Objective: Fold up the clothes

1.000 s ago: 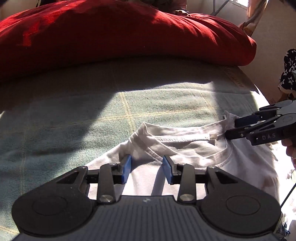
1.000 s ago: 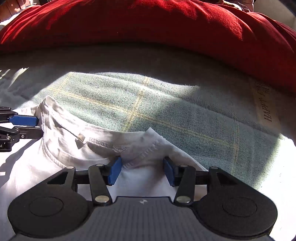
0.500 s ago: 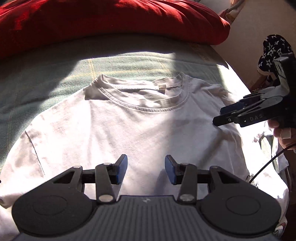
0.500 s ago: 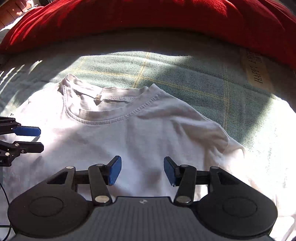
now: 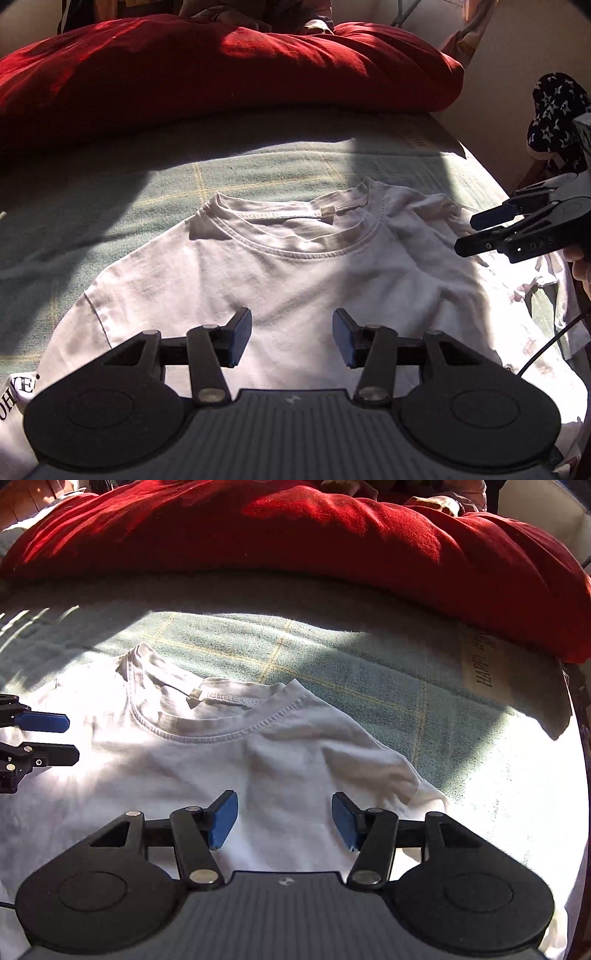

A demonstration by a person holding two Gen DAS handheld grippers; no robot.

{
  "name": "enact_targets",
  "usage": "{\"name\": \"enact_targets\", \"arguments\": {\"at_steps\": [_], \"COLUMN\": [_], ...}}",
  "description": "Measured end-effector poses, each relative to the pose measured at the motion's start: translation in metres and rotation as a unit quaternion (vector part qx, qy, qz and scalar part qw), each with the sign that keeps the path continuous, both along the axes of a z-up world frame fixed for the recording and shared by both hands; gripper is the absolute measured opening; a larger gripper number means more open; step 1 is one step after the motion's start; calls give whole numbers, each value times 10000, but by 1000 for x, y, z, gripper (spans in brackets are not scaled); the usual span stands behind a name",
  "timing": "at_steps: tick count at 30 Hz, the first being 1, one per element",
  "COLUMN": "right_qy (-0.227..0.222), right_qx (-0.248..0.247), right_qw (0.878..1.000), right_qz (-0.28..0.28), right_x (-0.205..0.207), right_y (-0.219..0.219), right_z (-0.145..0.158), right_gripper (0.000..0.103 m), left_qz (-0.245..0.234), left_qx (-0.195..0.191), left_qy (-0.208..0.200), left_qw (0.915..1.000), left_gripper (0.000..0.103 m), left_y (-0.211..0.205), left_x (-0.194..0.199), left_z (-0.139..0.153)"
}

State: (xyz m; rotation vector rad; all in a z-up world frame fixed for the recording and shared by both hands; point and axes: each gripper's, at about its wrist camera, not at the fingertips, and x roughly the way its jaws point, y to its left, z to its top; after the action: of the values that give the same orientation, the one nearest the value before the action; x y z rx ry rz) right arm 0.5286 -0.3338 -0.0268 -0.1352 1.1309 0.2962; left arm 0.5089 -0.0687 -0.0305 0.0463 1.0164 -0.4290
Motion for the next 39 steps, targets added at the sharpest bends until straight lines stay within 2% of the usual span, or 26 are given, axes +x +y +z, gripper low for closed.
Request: {"name": "enact_targets", "arguments": {"at_steps": [3, 10, 14, 19, 23, 26, 28, 29, 34, 36, 38, 39], "right_qy": [211, 897, 1155, 1656, 1529, 1531, 1574, 1513, 1102, 1106, 1296, 1425], "right_qx": [77, 840, 1347, 2092, 2527, 3066, 3305, 3349, 3360, 3132, 2825, 2785], "right_qw": [9996, 9898, 9778, 9522, 9469, 9340, 9282, 9290, 9342, 9410, 9484, 9481], "right_qz": [-168, -715, -1114, -1487, -1269, -1007, -668, -441, 465, 648, 630, 575], "right_x": [-36, -136, -187, -218, -216, -197, -184, -180, -174, -177, -183, -186], "right_y": [-19, -83, -117, -142, -142, -132, -115, -105, -70, -66, -72, -78], "right_z": [13, 24, 20, -17, -35, -46, -47, -42, -12, -14, -27, -35], "right_gripper": [61, 62, 67, 67, 67, 67, 67, 68, 76, 77, 77, 77], "left_qz": [-77, -134, -67, -126, -12, 102, 162, 180, 220, 221, 240, 249], "left_qx": [225, 505, 336, 123, 44, -7, 0, -1, 74, 105, 77, 74], "left_qy": [121, 578, 837, 1022, 1128, 1188, 1171, 1153, 1032, 983, 981, 1003], "left_qw": [9996, 9970, 9959, 9946, 9936, 9929, 9930, 9932, 9944, 9949, 9949, 9946], "left_gripper": [48, 48, 49, 50, 50, 50, 50, 50, 50, 50, 50, 50], "left_y": [-1, -4, -12, -34, -49, -58, -63, -65, -71, -72, -70, -70], "left_x": [-33, -115, -143, -156, -153, -147, -144, -142, -133, -131, -130, -130], "left_z": [3, 15, 24, 25, 19, 17, 19, 20, 27, 29, 29, 28]}}
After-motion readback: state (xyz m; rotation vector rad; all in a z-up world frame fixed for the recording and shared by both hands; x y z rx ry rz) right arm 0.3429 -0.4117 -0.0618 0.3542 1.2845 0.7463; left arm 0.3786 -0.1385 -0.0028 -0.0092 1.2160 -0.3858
